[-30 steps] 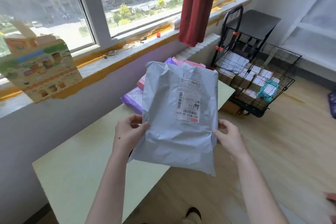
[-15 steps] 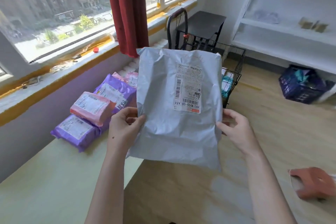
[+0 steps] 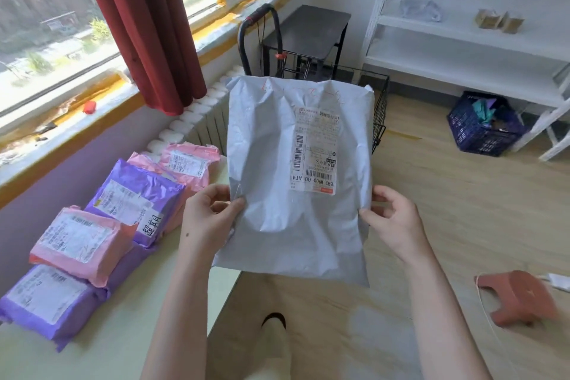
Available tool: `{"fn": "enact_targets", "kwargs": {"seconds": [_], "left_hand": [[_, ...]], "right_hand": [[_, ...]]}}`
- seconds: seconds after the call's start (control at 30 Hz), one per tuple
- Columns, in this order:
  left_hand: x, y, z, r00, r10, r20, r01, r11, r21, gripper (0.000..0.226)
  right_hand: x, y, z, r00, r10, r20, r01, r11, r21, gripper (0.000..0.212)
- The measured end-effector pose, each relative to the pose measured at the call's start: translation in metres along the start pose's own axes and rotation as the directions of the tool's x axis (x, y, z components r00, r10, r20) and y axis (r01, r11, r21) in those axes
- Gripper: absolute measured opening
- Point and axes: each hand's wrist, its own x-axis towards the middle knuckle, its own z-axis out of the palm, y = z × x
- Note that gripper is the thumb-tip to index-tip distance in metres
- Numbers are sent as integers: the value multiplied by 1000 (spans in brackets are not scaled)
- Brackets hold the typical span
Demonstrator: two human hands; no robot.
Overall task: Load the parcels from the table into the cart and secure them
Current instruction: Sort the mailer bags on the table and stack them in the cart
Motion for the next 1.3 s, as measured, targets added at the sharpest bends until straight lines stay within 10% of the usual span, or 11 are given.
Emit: {"fn": "enact_targets", "kwargs": {"seconds": [0.53,1.3], "left_hand": [[214,22,71,994,-62,85,69,995,-78,11],[431,46,269,971,-120,-206,160,968,191,2]], "right_hand": [[194,-6,35,988,88,-127,-91,996,-18,36],[529,28,-23,974,177,144,-153,975,-163,34]]}}
